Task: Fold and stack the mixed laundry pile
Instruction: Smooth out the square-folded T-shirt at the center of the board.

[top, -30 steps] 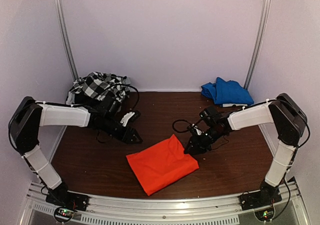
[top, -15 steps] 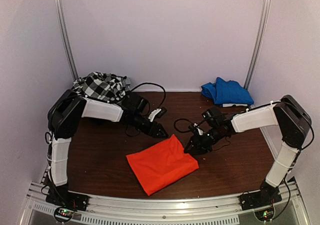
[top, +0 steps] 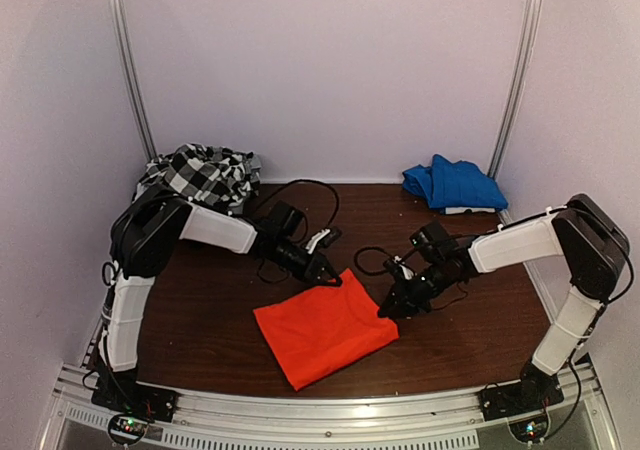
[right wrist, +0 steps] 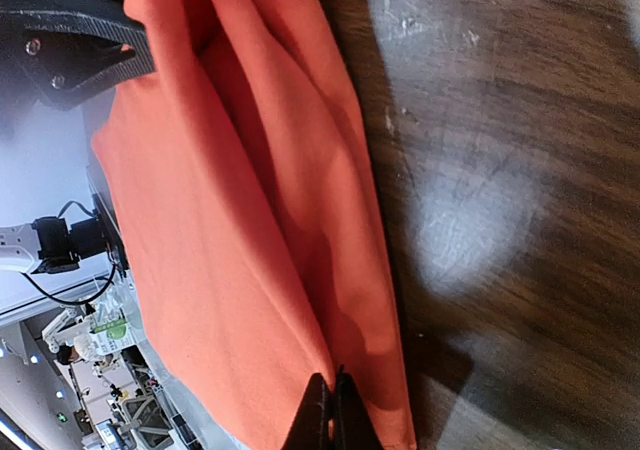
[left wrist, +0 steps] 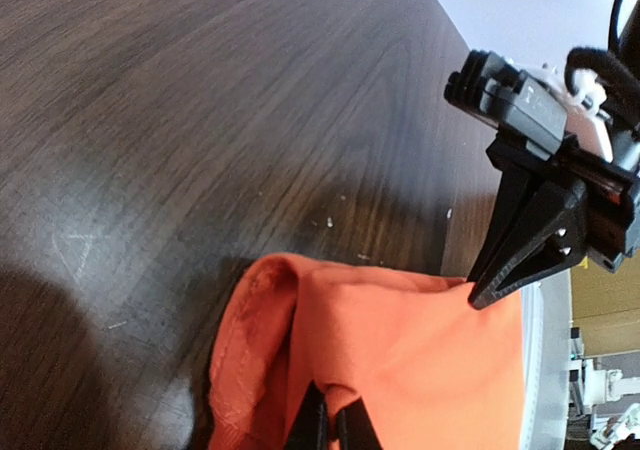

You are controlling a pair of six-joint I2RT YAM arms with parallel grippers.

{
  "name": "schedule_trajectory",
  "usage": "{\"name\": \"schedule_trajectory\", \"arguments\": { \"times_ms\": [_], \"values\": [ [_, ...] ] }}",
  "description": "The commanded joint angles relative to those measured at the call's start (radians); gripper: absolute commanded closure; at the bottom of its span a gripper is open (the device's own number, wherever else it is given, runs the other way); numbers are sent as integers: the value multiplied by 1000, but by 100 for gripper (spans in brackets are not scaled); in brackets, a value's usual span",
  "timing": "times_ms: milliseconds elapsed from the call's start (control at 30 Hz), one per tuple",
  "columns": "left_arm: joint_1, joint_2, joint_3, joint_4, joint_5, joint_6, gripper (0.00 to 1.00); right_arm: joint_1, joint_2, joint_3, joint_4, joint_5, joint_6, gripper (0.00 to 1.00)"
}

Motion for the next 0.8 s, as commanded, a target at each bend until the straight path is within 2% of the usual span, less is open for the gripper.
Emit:
{"name": "schedule_trajectory", "arguments": {
  "times_ms": [0,133,200,267,300,367,433,533,667,767],
  "values": [
    [63,15,3,84,25,-71,100,-2,-58,-53,8,1,10,100],
    [80,63,104,-45,-7,-37,100,0,-38,-35,33,-7,25,100],
    [80,62,144,-93,-43,-26,76,5,-26,-4,32,0,31,100],
    [87,46,181,-133,-66,-18,63,8,-23,18,32,-3,40,98],
    [95,36,201,-162,-90,-19,57,9,-24,25,26,-2,44,92],
    [123,-13,196,-190,-102,-35,53,10,-41,38,-25,19,36,68],
    [148,-103,146,-230,-142,-21,50,9,-85,56,-112,76,6,50],
    [156,-256,38,-329,-194,52,50,7,-167,117,-214,149,-48,41],
    [149,-474,-223,-342,-188,28,51,20,-181,217,-266,153,-101,42],
    [119,-608,-353,-351,-174,6,55,54,-129,292,-269,125,-129,45]
  ]
}}
